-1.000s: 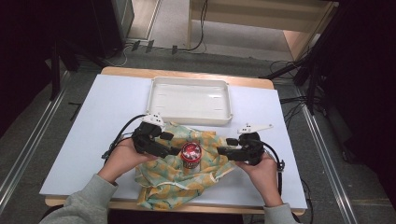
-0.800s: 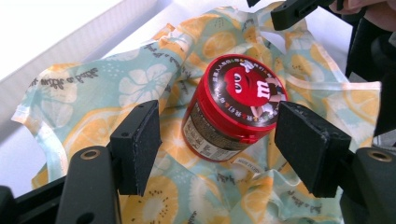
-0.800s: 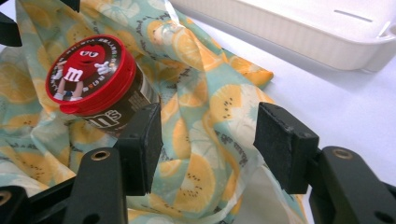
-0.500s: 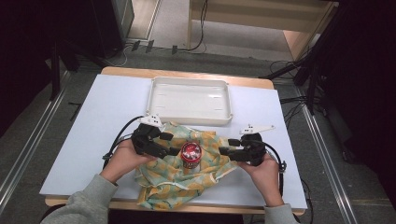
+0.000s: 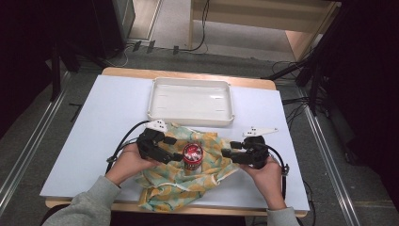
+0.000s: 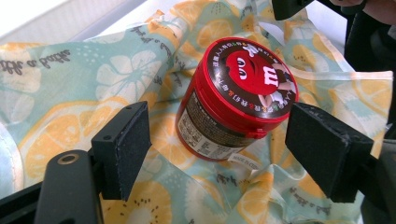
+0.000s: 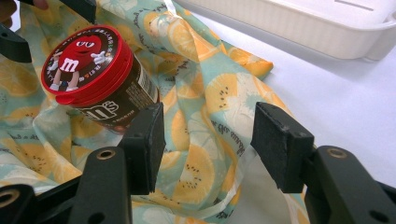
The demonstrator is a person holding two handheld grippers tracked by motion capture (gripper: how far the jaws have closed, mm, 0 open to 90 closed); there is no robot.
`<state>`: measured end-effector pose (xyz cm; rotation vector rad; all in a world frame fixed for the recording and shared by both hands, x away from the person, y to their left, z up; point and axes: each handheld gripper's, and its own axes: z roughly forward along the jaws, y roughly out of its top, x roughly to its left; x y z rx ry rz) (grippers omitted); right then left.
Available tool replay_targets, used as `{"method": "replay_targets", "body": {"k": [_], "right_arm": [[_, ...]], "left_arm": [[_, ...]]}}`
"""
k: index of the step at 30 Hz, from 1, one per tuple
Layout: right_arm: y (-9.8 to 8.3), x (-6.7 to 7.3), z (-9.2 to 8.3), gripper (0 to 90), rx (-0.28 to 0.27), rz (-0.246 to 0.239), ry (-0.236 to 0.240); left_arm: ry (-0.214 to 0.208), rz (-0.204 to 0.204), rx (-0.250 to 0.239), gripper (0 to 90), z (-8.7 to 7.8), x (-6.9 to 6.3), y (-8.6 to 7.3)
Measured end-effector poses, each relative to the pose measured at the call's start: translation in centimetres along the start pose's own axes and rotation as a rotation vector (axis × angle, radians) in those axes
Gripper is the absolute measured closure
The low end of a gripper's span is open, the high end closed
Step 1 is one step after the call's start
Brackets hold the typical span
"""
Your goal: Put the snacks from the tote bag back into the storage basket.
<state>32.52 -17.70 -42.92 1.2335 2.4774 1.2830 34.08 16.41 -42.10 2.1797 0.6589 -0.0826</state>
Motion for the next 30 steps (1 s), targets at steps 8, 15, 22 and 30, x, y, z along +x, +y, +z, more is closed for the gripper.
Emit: {"method": "replay_targets", "body": {"k": [8,15,22,30], "right_arm": [[-0.1,-0.1,0.0,43.5,-0.003,0.008,-0.005],[-0.2,-0.1,0.0,43.1,0.0,0.012,-0.007],[-0.3,-0.2,0.0,43.0,0.0,0.013,-0.008],[-0.4,-0.2,0.1,43.0,0.005,0.019,-0.008]], "left_arm": [[-0.01,0.03,0.023,20.0,0.8,0.0,-0.6],[0.007,0.043,0.035,16.2,1.6,-0.2,-1.0],[0.003,0.048,0.046,11.5,2.5,-0.4,-1.4],[-0.002,0.067,0.042,7.6,3.4,-0.7,-1.5]]}}
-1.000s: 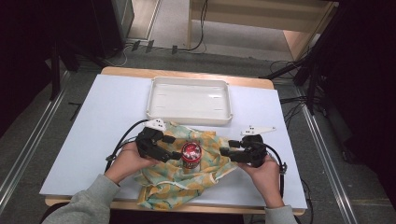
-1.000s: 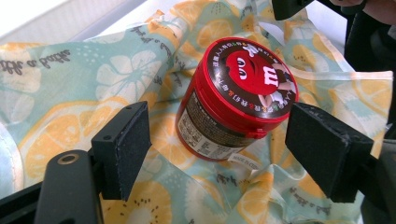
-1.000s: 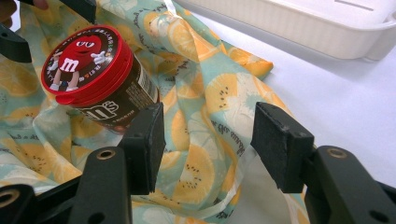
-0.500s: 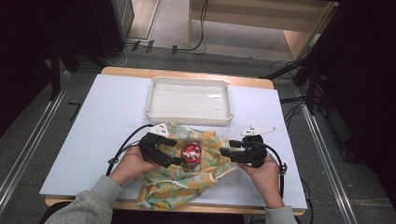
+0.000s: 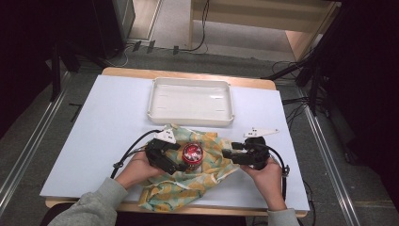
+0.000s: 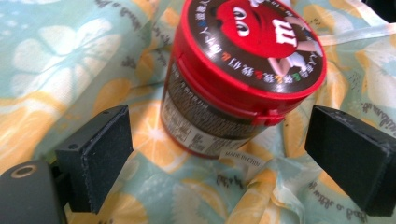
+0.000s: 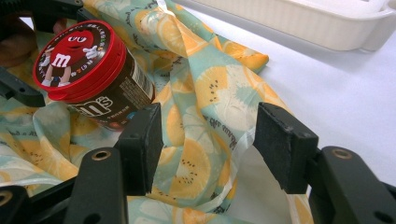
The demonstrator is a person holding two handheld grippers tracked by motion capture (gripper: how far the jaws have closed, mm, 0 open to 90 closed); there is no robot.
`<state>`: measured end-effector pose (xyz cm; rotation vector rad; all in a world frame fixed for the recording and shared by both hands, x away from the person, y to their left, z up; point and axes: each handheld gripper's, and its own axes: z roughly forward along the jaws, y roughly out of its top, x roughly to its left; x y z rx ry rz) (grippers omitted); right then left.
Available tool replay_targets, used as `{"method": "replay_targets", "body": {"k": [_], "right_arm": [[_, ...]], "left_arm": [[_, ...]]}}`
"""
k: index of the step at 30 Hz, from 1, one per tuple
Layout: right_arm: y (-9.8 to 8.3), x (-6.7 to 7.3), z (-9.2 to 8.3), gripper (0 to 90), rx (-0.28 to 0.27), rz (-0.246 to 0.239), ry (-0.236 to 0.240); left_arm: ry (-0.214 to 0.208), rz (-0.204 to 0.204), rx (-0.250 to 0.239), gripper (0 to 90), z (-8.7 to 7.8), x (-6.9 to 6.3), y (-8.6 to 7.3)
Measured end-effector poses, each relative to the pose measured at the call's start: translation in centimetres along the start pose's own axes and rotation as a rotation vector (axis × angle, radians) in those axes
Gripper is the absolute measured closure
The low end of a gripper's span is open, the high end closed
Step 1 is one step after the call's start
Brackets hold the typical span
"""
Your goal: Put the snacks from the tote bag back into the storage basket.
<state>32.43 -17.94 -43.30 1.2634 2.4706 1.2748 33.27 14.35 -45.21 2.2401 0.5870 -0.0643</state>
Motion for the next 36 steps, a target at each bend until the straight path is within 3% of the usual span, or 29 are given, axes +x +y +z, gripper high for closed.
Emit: {"method": "replay_targets", "body": {"k": [5,13,27,30,36], "right_arm": [[0.0,0.0,0.0,43.0,0.002,0.0,0.0],[0.0,0.1,0.2,43.0,0.007,-0.002,0.0],[0.0,0.1,0.2,43.0,0.005,0.002,0.002],[0.0,0.2,0.3,43.0,0.005,0.001,0.004],[0.0,0.1,0.3,43.0,0.003,0.004,0.005]], "left_arm": [[-0.007,0.001,0.009,7.7,0.8,-0.1,-0.1],[-0.022,-0.009,-0.017,8.0,1.8,-0.2,0.2],[0.004,0.025,-0.044,11.5,3.1,-0.5,0.3],[0.02,0.048,-0.056,13.2,3.2,-0.7,0.3],[0.04,0.049,-0.042,14.4,3.7,-0.7,0.4]]}}
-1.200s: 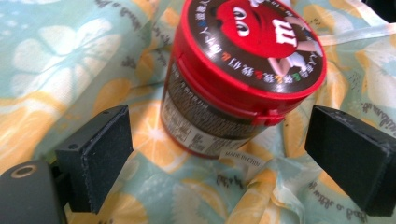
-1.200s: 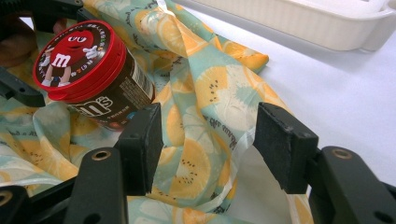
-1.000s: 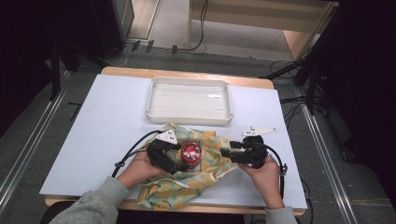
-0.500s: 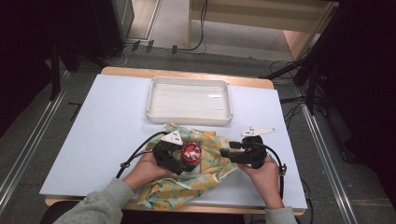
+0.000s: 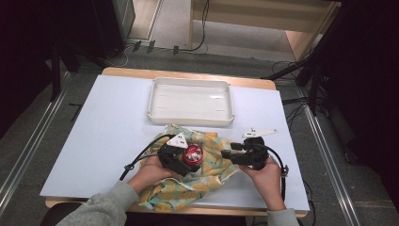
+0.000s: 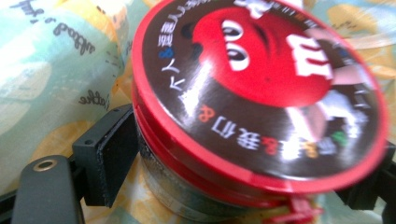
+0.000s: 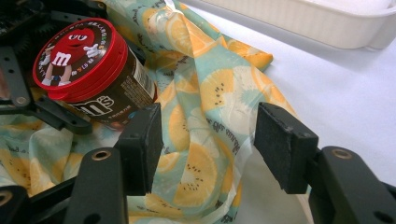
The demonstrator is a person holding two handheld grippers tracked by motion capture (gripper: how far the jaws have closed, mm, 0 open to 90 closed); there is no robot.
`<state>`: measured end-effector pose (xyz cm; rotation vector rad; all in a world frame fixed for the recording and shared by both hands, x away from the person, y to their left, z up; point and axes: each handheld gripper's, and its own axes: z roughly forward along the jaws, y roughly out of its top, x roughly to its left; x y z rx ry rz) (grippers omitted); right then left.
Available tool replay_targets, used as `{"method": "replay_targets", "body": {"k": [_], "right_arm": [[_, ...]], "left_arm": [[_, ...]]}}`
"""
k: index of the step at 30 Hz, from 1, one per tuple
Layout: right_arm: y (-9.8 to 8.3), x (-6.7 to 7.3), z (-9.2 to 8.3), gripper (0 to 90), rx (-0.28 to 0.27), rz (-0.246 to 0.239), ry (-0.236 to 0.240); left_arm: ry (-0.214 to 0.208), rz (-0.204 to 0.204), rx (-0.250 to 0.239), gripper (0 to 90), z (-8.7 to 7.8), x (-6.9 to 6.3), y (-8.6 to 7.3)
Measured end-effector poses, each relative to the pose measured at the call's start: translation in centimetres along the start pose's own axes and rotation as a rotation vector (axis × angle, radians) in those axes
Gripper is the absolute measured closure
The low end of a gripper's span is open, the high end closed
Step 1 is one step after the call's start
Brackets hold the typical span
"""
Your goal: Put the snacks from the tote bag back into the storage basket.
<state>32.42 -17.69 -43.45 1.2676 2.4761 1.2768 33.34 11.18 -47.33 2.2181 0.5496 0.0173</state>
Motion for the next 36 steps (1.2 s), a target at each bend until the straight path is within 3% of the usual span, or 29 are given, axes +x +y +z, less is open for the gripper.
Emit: {"method": "replay_targets", "body": {"k": [14,19,36], "right_arm": [[0.0,0.0,0.1,43.0,-0.001,0.001,0.003],[0.0,0.0,0.1,43.0,0.001,0.001,0.003],[-0.1,0.1,0.3,43.0,0.007,-0.002,0.008]], "left_arm": [[0.017,0.006,-0.03,21.2,-0.4,0.0,0.0],[0.02,-0.018,-0.058,24.5,-0.8,0.2,0.1],[0.019,-0.042,-0.048,25.6,-1.1,0.3,0.3]]}}
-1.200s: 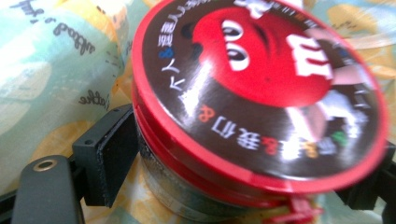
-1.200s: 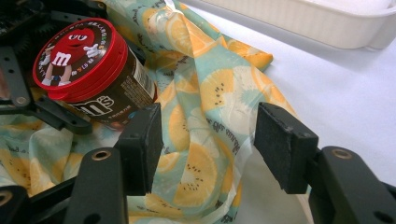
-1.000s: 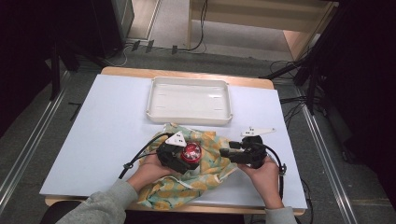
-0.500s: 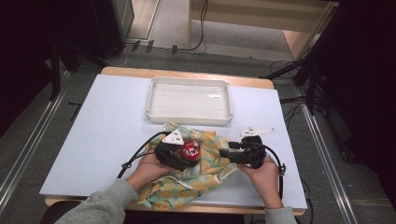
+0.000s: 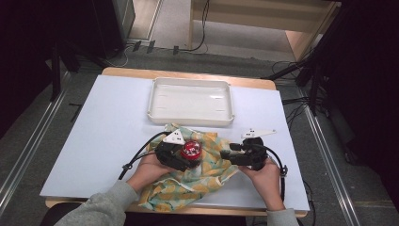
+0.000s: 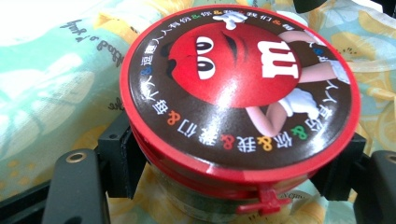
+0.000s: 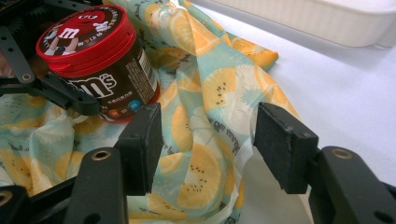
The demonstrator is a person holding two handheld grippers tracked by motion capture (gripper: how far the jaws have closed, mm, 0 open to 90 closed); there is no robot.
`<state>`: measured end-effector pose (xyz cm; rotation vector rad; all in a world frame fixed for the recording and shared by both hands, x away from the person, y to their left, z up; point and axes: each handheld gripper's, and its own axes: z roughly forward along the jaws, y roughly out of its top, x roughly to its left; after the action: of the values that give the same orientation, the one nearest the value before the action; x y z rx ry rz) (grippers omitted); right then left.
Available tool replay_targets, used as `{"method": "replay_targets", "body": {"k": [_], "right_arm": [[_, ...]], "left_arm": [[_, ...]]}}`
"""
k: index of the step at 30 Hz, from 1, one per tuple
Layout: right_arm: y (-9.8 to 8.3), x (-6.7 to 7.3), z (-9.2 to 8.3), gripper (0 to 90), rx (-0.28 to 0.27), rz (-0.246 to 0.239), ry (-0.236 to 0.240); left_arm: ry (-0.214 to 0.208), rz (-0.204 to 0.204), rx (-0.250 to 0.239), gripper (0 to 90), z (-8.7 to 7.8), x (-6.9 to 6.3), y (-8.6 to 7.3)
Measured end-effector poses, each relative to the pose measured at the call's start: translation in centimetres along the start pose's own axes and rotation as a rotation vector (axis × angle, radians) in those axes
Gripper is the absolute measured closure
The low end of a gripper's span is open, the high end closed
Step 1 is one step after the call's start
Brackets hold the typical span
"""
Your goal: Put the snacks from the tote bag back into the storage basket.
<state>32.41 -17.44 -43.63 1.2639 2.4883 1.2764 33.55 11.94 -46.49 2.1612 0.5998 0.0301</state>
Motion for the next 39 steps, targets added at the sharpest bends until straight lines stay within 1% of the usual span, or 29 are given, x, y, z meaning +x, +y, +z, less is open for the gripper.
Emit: {"method": "replay_targets", "body": {"k": [3,7,11,12,13,15,17,18,20,22,24,25,30,34,39], "right_arm": [[0.0,0.0,-0.1,43.0,-0.001,0.005,0.0],[0.0,-0.2,-0.1,43.0,-0.008,0.01,0.0],[-0.1,-0.2,0.0,43.0,-0.004,0.004,0.002],[-0.1,-0.2,0.1,43.0,-0.003,0.003,0.002],[-0.1,-0.2,0.1,43.0,-0.002,0.003,0.004],[-0.1,-0.1,0.1,43.0,0.0,0.006,0.005],[-0.1,-0.1,0.1,43.0,0.0,0.005,0.005],[-0.1,-0.1,0.1,43.0,-0.001,0.006,0.005],[-0.1,-0.2,0.1,43.0,-0.002,0.004,0.005],[-0.1,-0.2,0.1,43.0,-0.002,0.005,0.005],[-0.1,-0.2,0.1,43.0,-0.003,0.004,0.006],[-0.1,-0.2,0.1,43.0,-0.003,0.004,0.005],[-0.1,-0.2,0.1,43.0,-0.003,0.005,0.005],[0.0,-0.2,0.1,43.0,-0.003,0.004,0.006],[-0.1,-0.2,0.1,43.0,-0.003,0.002,0.005]], "left_arm": [[-0.002,-0.01,0.007,25.6,0.0,-0.1,0.1],[0.007,-0.004,0.025,25.7,-0.1,-0.2,0.2],[0.002,-0.005,0.035,25.7,-0.2,-0.3,0.3],[-0.001,-0.01,0.029,25.7,-0.2,-0.3,0.3],[0.0,-0.01,0.037,25.7,-0.3,-0.3,0.4],[-0.004,-0.008,0.026,25.7,-0.5,-0.3,0.5],[-0.007,-0.016,0.015,25.7,-0.7,-0.4,0.6],[-0.005,-0.02,0.019,25.7,-0.9,-0.3,0.7],[-0.011,-0.044,0.021,25.7,-1.2,-0.2,0.8],[-0.016,-0.053,0.018,25.7,-1.4,-0.1,0.9],[-0.009,-0.047,0.011,25.7,-1.6,-0.3,1.0],[-0.006,-0.039,0.016,25.7,-1.8,-0.3,1.1],[0.0,-0.029,0.018,25.7,-2.3,-0.6,1.3],[0.003,-0.031,0.011,25.7,-2.9,-0.6,1.5],[0.005,-0.045,0.004,25.7,-3.6,-0.6,1.6]]}}
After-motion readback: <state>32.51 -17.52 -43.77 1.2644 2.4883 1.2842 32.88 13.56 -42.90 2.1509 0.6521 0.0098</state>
